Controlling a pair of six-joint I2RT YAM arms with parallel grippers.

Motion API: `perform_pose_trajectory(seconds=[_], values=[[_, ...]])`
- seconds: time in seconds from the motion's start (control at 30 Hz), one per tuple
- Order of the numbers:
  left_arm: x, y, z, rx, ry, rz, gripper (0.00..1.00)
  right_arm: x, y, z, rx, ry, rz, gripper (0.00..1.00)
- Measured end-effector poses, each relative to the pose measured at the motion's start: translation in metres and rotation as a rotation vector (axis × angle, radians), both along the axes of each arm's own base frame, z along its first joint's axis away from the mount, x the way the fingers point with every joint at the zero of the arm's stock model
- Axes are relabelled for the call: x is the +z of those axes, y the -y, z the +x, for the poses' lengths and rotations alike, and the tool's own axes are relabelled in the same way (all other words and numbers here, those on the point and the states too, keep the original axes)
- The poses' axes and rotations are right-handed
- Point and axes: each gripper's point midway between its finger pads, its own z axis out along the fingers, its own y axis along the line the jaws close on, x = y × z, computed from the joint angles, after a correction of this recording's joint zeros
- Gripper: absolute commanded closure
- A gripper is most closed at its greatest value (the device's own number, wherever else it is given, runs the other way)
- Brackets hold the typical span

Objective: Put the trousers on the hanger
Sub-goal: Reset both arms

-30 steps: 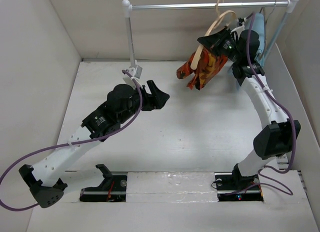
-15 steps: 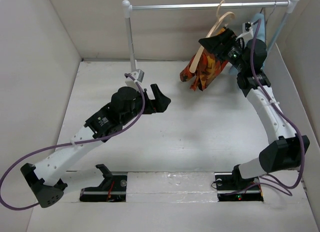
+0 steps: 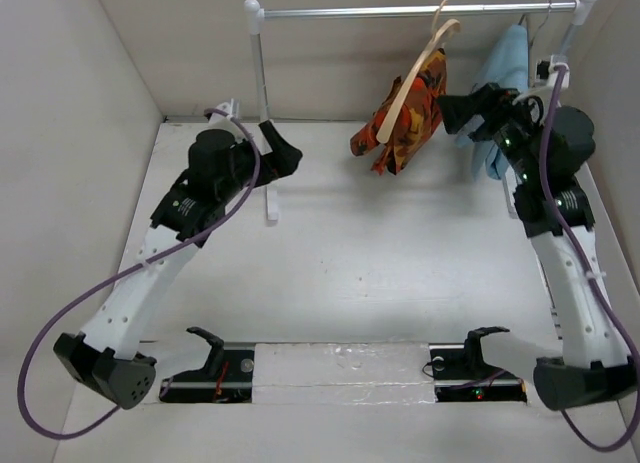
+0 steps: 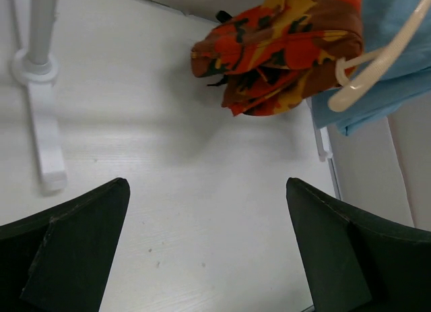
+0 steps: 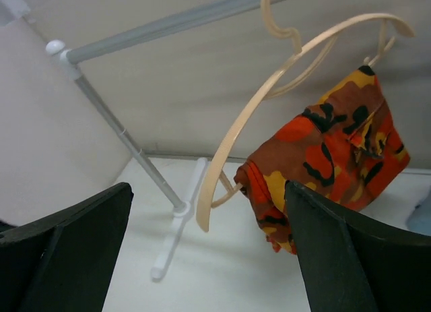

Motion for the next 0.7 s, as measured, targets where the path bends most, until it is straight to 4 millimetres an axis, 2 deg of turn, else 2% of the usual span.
perform_pose_trajectory(seconds=[0.07, 0.17, 0.2, 0.27, 0.3, 0.37, 0.47, 0.57, 0.7], values=[[-0.009, -0.022, -0.002, 0.032, -0.008, -0.012, 0.01, 0.0, 0.004, -0.026, 0.003, 0.043, -0.063, 0.0], [-0.029, -0.037, -0.022, 0.037, -0.034, -0.007, 0.01, -0.03, 0.01, -0.066, 0.011, 0.04, -0.151, 0.0], [-0.038, -0.04, -0.031, 0.032, -0.051, 0.0, 0.01, -0.061, 0.012, -0.081, 0.021, -0.016, -0.191, 0.0], [-0.047, -0.042, -0.037, 0.031, -0.06, 0.003, 0.01, -0.089, 0.015, -0.099, 0.028, -0.04, -0.233, 0.0], [-0.058, -0.045, -0.042, 0.032, -0.071, 0.009, 0.01, -0.113, 0.016, -0.107, 0.033, -0.079, -0.254, 0.0], [-0.093, -0.053, -0.059, 0.035, -0.141, 0.039, 0.01, -0.165, 0.02, -0.126, 0.046, -0.186, -0.289, 0.0], [-0.132, -0.059, -0.077, 0.034, -0.226, 0.061, 0.01, -0.213, 0.022, -0.145, 0.065, -0.286, -0.313, 0.0], [-0.149, -0.058, -0.087, 0.019, -0.266, 0.05, 0.01, -0.234, 0.022, -0.149, 0.082, -0.344, -0.318, 0.0], [-0.136, -0.049, -0.082, -0.016, -0.249, 0.025, 0.01, -0.234, 0.019, -0.141, 0.096, -0.37, -0.32, 0.0]])
